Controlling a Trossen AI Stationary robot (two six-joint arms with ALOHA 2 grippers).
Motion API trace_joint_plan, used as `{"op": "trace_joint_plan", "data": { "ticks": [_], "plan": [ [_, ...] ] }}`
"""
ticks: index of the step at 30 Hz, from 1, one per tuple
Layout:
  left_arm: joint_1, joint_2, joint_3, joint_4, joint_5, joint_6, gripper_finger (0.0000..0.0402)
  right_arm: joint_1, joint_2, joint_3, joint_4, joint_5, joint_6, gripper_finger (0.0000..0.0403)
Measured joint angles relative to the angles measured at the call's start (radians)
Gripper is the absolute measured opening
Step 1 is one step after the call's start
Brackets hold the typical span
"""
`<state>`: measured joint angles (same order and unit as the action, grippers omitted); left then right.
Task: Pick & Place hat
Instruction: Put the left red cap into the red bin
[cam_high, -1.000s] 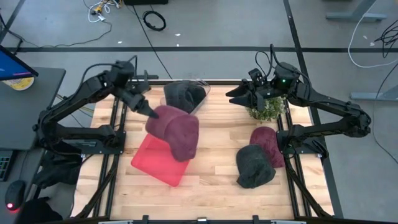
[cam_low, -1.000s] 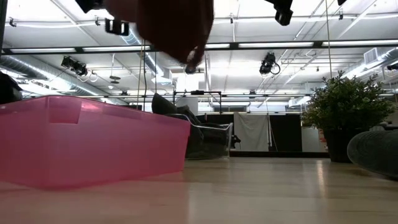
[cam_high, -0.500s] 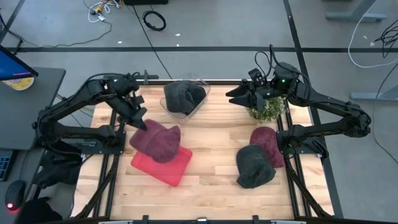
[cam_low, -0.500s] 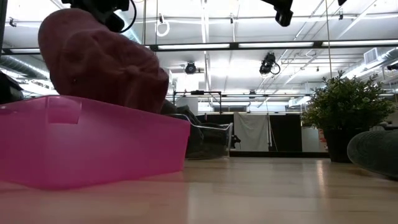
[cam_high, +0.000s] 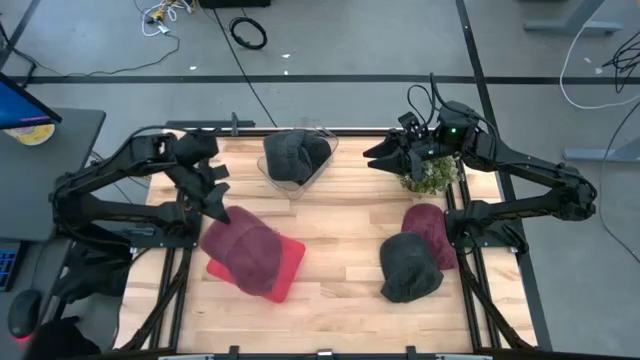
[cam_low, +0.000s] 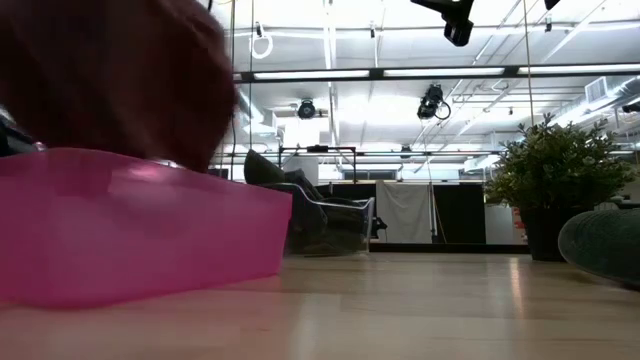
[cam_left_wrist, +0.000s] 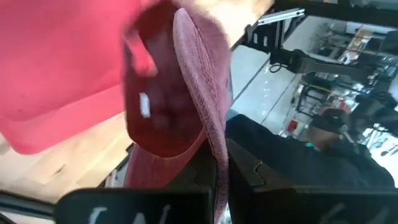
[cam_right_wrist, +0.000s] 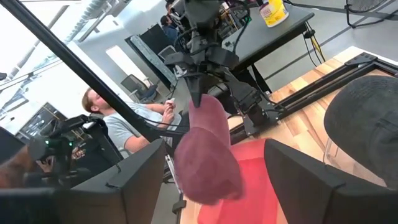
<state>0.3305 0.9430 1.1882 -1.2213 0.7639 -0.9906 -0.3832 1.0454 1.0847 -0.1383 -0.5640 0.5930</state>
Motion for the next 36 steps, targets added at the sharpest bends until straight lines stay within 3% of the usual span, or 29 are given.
{"op": "trace_joint_plan", "data": {
  "ticks": [3, 9, 18, 23, 31, 36],
  "plan": [
    [0.000, -0.030, 0.027, 0.006, -0.012, -0.030, 0.0011, 0.000, 0.000, 0.000, 0.000, 0.000, 0.000, 0.0274],
    [-0.010, -0.053, 0.044, -0.019, -0.134, -0.121, 0.0011, 0.000, 0.000, 0.000, 0.000, 0.000, 0.000, 0.0274],
    [-0.074, -0.025, 0.044, -0.094, -0.179, -0.154, 0.0011, 0.000, 0.000, 0.000, 0.000, 0.000, -0.008, 0.0274],
    [-0.093, 0.030, 0.043, -0.088, -0.254, -0.154, 0.0011, 0.000, 0.000, -0.001, 0.001, 0.000, -0.008, 0.0274],
    [-0.175, 0.174, 0.043, -0.083, -0.217, -0.137, 0.0015, 0.000, 0.000, -0.001, 0.001, 0.011, -0.008, 0.0274],
    [-0.216, 0.253, 0.043, -0.082, -0.272, -0.118, 0.0011, 0.000, 0.000, -0.001, 0.001, 0.020, -0.011, 0.0274]
  ]
}}
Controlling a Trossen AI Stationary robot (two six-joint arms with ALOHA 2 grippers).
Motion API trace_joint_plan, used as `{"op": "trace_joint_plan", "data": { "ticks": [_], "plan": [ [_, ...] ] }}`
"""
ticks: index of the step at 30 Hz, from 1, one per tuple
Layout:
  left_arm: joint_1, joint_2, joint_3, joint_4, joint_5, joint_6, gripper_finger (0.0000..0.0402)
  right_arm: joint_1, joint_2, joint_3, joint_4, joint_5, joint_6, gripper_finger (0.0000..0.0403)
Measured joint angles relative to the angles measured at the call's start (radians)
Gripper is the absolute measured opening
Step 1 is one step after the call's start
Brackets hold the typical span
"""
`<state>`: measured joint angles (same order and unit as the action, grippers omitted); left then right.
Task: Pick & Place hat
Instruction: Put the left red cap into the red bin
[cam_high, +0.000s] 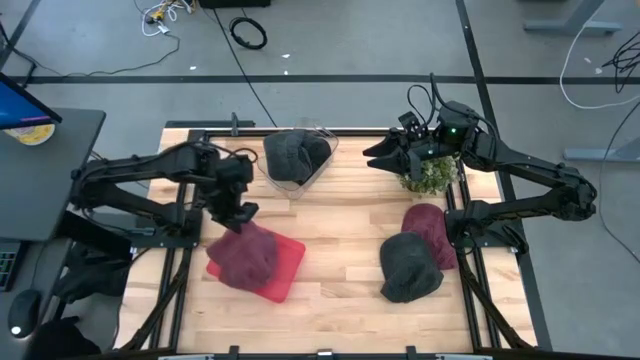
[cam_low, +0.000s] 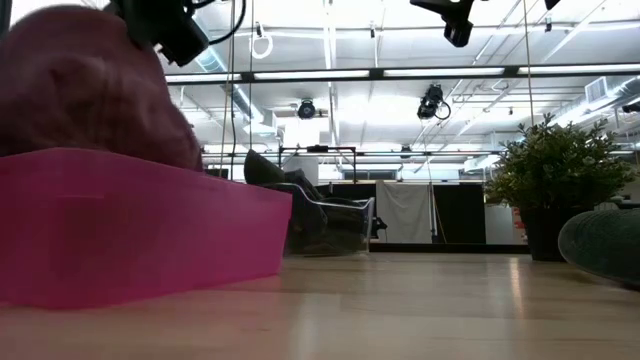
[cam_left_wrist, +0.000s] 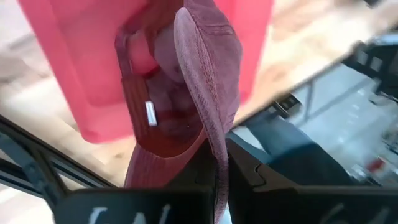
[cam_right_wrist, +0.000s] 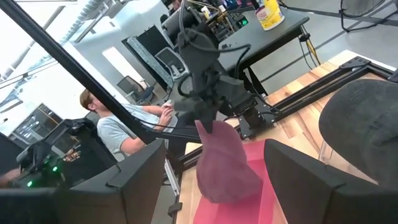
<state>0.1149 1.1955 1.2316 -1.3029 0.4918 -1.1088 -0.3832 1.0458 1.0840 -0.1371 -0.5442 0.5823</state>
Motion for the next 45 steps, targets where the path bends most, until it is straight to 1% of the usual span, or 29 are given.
{"op": "trace_joint_plan", "data": {
  "ticks": [7, 11, 16, 19, 23, 25, 28, 32, 34, 38, 41, 43, 45],
  "plan": [
    [-0.024, 0.067, 0.000, 0.015, -0.125, -0.031, 0.0013, 0.000, 0.000, 0.000, 0.000, 0.006, -0.005, 0.0274],
    [-0.025, 0.080, 0.000, 0.045, -0.180, -0.037, 0.0011, 0.000, 0.000, 0.000, 0.000, 0.006, -0.005, 0.0274],
    [-0.025, 0.081, -0.002, 0.044, -0.269, -0.065, 0.0011, 0.000, 0.000, 0.000, 0.000, 0.006, -0.008, 0.0274],
    [-0.025, 0.081, -0.027, 0.044, -0.274, -0.086, 0.0011, 0.000, 0.000, 0.000, 0.000, 0.006, -0.012, 0.0274],
    [-0.028, 0.081, -0.084, 0.047, -0.224, -0.106, 0.0011, 0.000, 0.000, 0.000, 0.000, 0.006, -0.015, 0.0274],
    [-0.030, 0.081, -0.123, 0.062, -0.216, -0.115, 0.0011, 0.000, 0.000, 0.000, 0.000, 0.006, -0.015, 0.0274],
    [-0.030, 0.081, -0.184, 0.105, -0.206, -0.130, 0.0011, 0.000, 0.000, 0.000, -0.001, 0.006, -0.016, 0.0274],
    [-0.030, 0.081, -0.248, 0.187, -0.242, -0.137, 0.0027, 0.000, 0.000, 0.000, -0.001, 0.006, -0.015, 0.0274],
    [-0.031, 0.080, -0.270, 0.256, -0.248, -0.138, 0.0031, 0.000, 0.000, 0.000, -0.001, 0.006, -0.015, 0.0274],
    [-0.030, 0.079, -0.275, 0.330, -0.282, -0.116, 0.0020, 0.000, 0.000, 0.000, -0.001, 0.010, -0.015, 0.0274],
    [-0.027, 0.080, -0.274, 0.378, -0.288, -0.112, 0.0011, 0.000, 0.000, 0.000, -0.001, 0.010, -0.015, 0.0274],
    [-0.026, 0.080, -0.274, 0.377, -0.286, -0.111, 0.0012, 0.000, 0.000, 0.000, -0.001, 0.010, -0.016, 0.0274],
    [-0.026, 0.080, -0.274, 0.372, -0.287, -0.105, 0.0023, 0.000, 0.000, 0.000, -0.001, 0.012, -0.016, 0.0274]
  ]
}}
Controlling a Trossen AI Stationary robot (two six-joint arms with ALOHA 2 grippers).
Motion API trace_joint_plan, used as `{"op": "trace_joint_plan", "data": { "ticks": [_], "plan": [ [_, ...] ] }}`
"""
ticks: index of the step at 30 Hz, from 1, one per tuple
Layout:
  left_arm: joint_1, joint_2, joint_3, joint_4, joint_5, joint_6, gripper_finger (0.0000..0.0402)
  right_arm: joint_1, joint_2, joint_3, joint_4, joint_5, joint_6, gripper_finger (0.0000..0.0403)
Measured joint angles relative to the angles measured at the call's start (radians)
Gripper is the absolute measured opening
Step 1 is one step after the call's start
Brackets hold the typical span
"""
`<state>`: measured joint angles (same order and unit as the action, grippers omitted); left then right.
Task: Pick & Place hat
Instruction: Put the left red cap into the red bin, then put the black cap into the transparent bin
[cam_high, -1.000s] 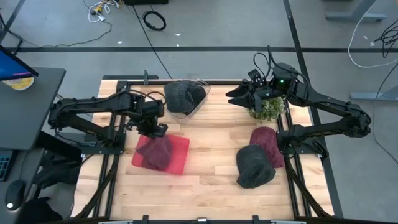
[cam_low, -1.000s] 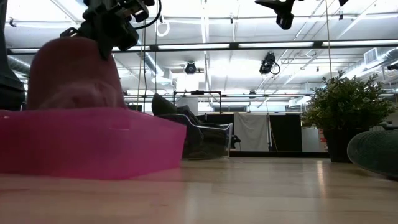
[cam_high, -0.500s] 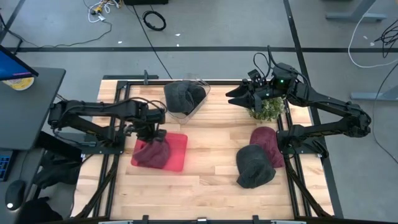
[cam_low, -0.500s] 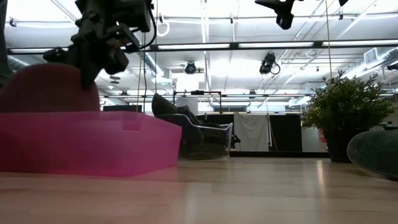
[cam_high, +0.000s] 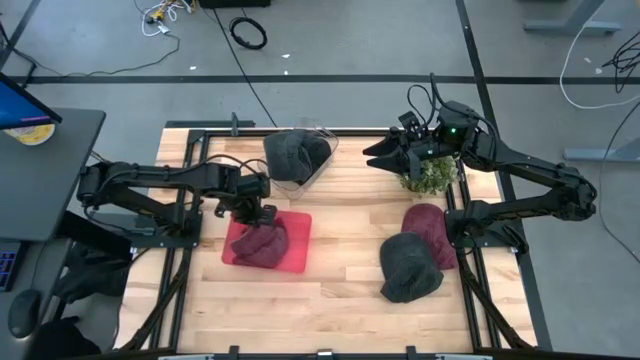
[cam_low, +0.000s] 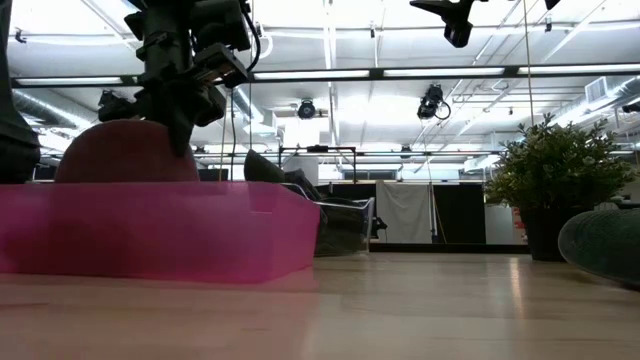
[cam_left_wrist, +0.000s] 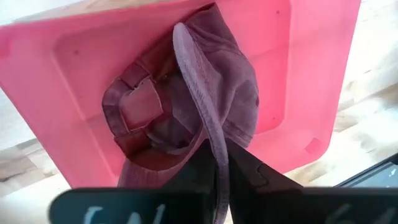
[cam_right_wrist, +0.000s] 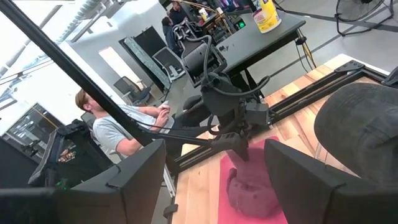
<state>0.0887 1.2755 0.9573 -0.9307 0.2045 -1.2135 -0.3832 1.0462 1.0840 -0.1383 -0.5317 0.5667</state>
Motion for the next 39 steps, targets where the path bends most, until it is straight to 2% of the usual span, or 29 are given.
{"op": "trace_joint_plan", "data": {
  "ticks": [5, 13, 20, 25, 30, 34, 39],
  "plan": [
    [0.000, 0.001, 0.000, -0.012, -0.022, 0.016, 0.0073, 0.000, 0.000, 0.000, 0.000, 0.017, 0.000, 0.0274],
    [0.000, -0.037, 0.000, -0.031, 0.093, 0.054, 0.0157, 0.000, 0.000, 0.000, -0.004, 0.018, 0.000, 0.0274],
    [0.000, -0.138, 0.000, -0.053, 0.041, 0.044, 0.0202, 0.000, 0.000, 0.000, -0.016, 0.018, 0.000, 0.0274],
    [0.017, -0.242, 0.000, -0.053, 0.022, 0.011, 0.0205, 0.000, 0.000, 0.000, -0.030, 0.019, 0.005, 0.0274],
    [0.050, -0.362, 0.005, -0.025, -0.014, -0.025, 0.0191, 0.000, 0.000, 0.000, -0.103, 0.020, 0.020, 0.0274],
    [0.061, -0.418, 0.077, -0.014, -0.154, 0.030, 0.0169, 0.000, 0.000, 0.000, -0.223, 0.049, 0.026, 0.0274],
    [0.060, -0.426, 0.204, 0.044, -0.356, 0.237, 0.0134, 0.009, 0.000, 0.000, -0.414, 0.057, 0.044, 0.0274]
  ]
}}
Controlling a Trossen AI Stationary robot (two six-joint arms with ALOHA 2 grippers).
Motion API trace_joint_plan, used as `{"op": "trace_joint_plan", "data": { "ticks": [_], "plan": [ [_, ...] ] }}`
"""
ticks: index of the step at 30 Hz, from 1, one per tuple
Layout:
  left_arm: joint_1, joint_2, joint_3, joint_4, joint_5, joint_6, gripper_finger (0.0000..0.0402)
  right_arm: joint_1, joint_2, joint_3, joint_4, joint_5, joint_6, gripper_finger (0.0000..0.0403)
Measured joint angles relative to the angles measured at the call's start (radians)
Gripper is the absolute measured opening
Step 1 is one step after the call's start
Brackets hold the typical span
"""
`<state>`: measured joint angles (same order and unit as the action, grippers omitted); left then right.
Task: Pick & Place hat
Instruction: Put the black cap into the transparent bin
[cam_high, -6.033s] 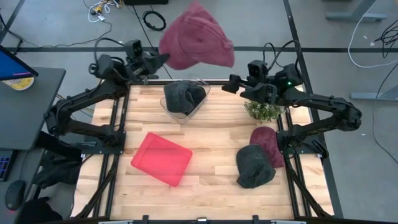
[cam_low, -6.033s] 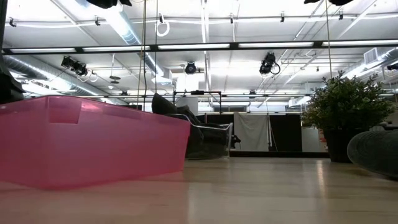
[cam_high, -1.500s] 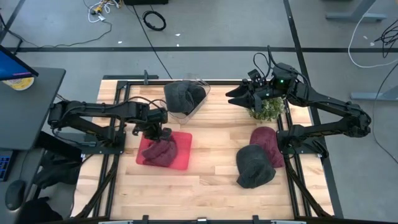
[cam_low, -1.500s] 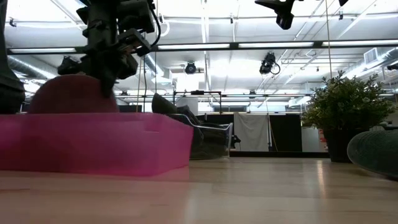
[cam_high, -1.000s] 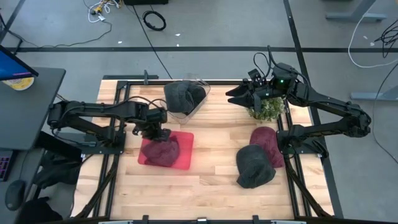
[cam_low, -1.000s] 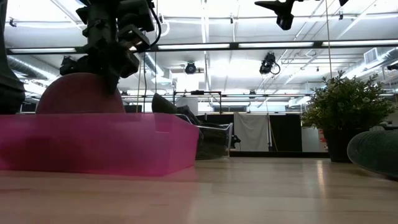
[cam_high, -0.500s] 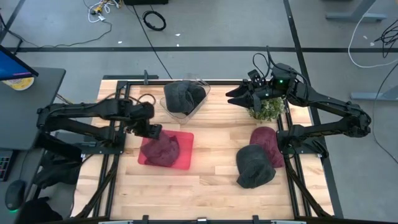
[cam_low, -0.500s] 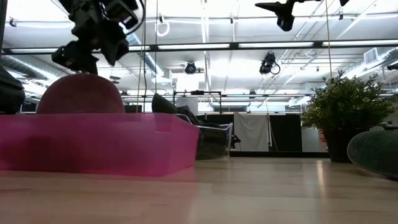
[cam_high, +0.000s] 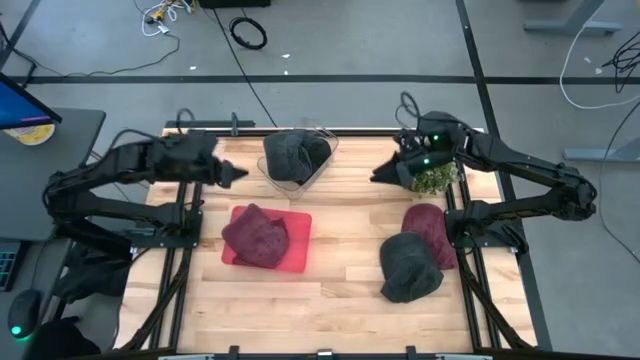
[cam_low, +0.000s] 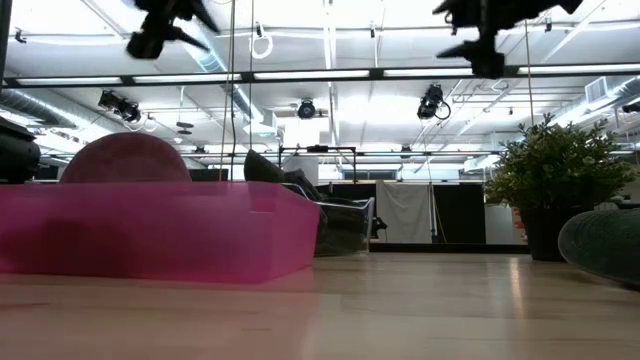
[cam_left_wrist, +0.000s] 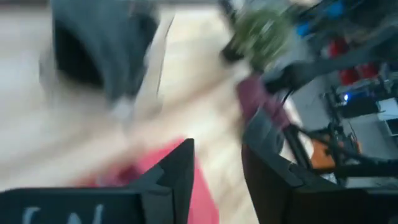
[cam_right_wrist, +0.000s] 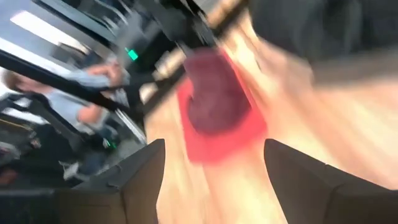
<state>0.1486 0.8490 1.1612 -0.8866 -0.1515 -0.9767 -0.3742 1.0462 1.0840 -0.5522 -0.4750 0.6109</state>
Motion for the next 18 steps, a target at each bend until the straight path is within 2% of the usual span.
{"op": "trace_joint_plan", "data": {
  "ticks": [3, 6, 11, 13, 18],
  "plan": [
    [0.000, 0.010, 0.044, 0.096, -0.058, 0.128, 0.0116, 0.023, 0.000, 0.000, -0.131, 0.000, 0.016, 0.0274],
    [0.000, 0.016, 0.044, 0.178, -0.074, 0.213, 0.0103, 0.061, 0.000, 0.000, -0.268, 0.025, 0.019, 0.0274],
    [0.000, 0.049, 0.043, 0.192, -0.073, 0.304, 0.0100, 0.160, 0.000, 0.000, -0.476, 0.119, 0.049, 0.0274],
    [0.000, 0.073, 0.043, 0.194, -0.073, 0.340, 0.0102, 0.213, 0.000, 0.000, -0.517, 0.171, 0.048, 0.0274],
    [0.000, 0.143, 0.043, 0.201, -0.071, 0.408, 0.0103, 0.309, 0.009, 0.000, -0.492, 0.296, -0.099, 0.0274]
  ]
}}
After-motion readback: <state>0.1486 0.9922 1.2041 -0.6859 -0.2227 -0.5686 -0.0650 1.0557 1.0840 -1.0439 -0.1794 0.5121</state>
